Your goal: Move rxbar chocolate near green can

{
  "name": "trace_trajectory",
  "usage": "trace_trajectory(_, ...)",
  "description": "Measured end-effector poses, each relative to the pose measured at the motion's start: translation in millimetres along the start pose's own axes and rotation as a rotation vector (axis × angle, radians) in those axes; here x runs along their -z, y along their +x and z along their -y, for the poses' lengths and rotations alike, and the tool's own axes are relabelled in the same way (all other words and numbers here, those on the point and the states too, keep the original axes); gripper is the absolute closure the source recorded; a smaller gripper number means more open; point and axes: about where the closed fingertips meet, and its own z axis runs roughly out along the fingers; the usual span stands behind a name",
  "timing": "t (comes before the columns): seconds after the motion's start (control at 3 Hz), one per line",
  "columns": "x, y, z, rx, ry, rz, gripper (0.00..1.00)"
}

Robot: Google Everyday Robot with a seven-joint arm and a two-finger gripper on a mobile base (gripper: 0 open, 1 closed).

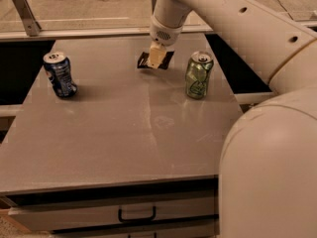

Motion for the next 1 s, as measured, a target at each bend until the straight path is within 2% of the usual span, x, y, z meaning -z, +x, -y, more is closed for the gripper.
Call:
trace_trajectory(0.33,5.5,24.8,-4.0,-0.017,-0.010,-0.050,0.82)
trace_trajectory(1.0,8.7,47.7,-10.8,-0.033,-0.024,-0.092,0.36)
